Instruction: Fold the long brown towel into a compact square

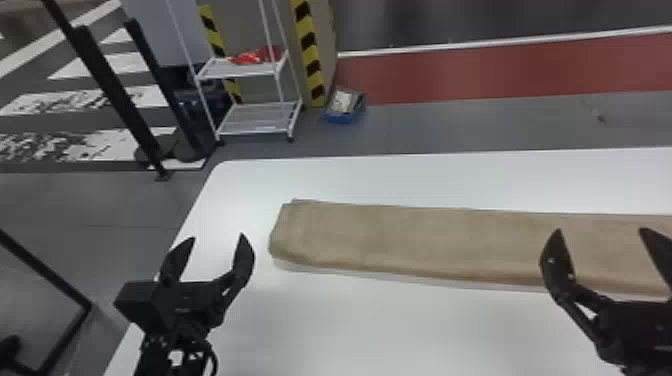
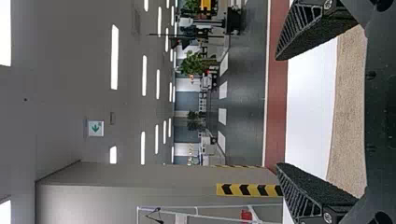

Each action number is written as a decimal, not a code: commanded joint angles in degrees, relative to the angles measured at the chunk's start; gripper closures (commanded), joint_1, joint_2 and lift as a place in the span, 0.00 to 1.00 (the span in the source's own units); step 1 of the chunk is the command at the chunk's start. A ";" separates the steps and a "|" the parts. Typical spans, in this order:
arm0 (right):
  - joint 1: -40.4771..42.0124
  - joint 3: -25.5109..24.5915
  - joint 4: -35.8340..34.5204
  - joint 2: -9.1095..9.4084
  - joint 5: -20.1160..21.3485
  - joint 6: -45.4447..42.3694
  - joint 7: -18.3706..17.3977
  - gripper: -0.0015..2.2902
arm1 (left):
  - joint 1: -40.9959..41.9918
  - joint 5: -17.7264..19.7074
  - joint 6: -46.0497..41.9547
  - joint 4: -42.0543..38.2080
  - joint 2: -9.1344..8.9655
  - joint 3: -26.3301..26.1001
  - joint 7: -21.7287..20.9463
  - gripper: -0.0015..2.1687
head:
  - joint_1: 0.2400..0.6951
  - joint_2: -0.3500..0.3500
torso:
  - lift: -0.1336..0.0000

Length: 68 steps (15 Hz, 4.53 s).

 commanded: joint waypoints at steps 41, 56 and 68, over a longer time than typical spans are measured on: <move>1.14 -1.93 0.47 0.32 0.27 -0.18 -0.09 0.03 | -36.20 -11.60 80.51 10.16 9.49 -0.33 -43.33 0.99 | 1.00 0.66 | 0.06; 0.88 -1.76 0.65 0.32 0.27 0.18 0.00 0.03 | -28.81 -14.76 66.09 6.38 18.45 14.00 -70.75 0.99 | 1.00 0.77 | 0.06; 4.40 -9.75 -3.22 0.32 -3.25 -0.53 -0.09 0.03 | -36.81 -21.44 101.84 -24.73 2.11 -12.10 -60.46 0.99 | 1.00 0.37 | 0.06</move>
